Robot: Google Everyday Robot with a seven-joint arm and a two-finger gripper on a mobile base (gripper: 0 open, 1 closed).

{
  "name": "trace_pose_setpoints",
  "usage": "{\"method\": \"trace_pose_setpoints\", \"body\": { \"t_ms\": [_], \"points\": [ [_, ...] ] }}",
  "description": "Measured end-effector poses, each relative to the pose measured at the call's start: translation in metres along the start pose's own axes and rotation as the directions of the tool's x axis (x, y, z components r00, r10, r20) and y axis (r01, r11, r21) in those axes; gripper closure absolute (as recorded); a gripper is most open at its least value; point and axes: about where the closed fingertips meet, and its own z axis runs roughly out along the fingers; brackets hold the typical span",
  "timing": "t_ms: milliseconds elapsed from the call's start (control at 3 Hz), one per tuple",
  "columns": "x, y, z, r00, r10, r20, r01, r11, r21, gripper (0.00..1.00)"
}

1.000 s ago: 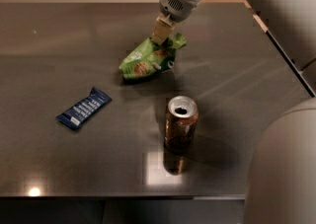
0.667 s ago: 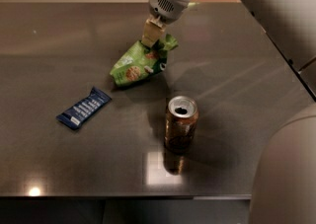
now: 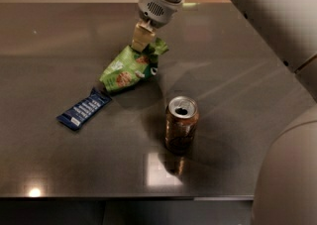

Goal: Move green rice chip bag near rxbar blueberry

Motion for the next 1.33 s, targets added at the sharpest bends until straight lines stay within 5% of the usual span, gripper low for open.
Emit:
{"method": "trace_pose_setpoints", "body": {
  "t_ms": [1000, 1333],
  "points": [
    [-0.0029, 0.0097, 0.0082, 1.000, -0.016, 0.023, 0.016, 0.9991, -0.039, 0.00],
    [-0.0030, 0.0097, 0.0083, 1.000, -0.016, 0.023, 0.016, 0.9991, -0.039, 0.00]
  ]
}}
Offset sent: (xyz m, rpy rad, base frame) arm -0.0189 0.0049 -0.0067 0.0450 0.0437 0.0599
